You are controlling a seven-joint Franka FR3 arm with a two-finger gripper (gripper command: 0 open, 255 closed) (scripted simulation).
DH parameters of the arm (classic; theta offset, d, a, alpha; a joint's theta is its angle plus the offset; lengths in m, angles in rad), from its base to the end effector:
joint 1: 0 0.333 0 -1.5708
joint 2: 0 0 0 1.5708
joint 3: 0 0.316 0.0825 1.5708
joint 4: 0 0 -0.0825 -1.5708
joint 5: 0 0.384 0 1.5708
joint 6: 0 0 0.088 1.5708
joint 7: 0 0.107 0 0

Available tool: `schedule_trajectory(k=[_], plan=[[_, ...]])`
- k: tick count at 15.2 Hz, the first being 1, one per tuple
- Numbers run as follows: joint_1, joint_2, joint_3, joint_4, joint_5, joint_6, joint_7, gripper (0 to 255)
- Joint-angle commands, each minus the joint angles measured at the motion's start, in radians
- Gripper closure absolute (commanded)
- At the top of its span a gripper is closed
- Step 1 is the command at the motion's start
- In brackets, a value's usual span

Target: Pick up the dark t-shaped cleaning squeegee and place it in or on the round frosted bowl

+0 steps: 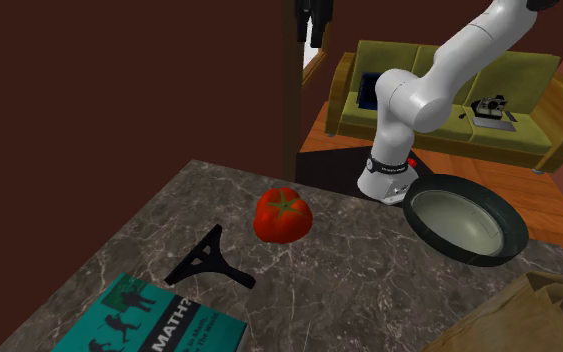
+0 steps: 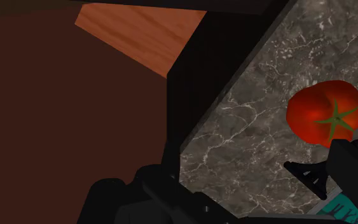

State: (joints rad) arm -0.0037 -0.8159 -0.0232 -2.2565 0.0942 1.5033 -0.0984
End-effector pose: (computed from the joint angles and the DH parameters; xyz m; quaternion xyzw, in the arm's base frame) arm 0.2910 -0.0003 0.6406 -0.9970 -0.0437 -0.0345 0.0533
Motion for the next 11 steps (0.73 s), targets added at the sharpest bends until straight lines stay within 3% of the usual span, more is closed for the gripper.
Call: schedule_trajectory(k=[1,11], plan=[[0.0,0.0,0.0,0.0,0.0,0.0,0.0,0],[-0.005,0.146,0.234,-0.07,0.116,0.21,0.33,0]])
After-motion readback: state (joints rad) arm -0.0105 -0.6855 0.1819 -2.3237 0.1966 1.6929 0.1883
